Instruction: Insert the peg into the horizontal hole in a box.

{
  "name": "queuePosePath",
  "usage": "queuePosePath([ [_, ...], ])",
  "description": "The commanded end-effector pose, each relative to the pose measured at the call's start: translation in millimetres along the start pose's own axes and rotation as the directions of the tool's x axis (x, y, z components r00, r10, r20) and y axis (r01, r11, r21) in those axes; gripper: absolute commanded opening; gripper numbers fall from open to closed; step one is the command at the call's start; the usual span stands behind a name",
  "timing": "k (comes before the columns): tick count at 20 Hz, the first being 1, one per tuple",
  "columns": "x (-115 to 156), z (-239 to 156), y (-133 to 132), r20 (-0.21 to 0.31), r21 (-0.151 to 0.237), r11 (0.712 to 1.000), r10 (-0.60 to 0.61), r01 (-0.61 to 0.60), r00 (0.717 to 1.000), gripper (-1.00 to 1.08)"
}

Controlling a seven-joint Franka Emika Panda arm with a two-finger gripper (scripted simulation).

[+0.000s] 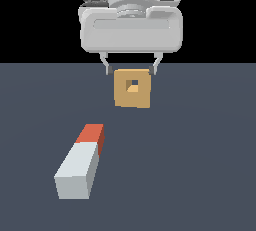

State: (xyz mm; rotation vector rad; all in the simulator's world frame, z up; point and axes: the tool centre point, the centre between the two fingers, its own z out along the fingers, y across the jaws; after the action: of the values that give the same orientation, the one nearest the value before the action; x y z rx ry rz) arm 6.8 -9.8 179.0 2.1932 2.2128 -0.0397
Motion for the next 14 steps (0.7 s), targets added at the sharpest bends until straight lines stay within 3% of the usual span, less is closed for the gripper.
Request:
queuePosePath([
  [1,0,0,0,0.000,0.000,1.000,0.000,0.000,1.000,1.00],
  [8,-9,8,-7,-0.002,0.000,1.000,-0.001,0.001,1.000,1.00],
  [14,-32,29,-26,-0.009,0.000,1.000,-0.002,0.002,1.000,1.00],
])
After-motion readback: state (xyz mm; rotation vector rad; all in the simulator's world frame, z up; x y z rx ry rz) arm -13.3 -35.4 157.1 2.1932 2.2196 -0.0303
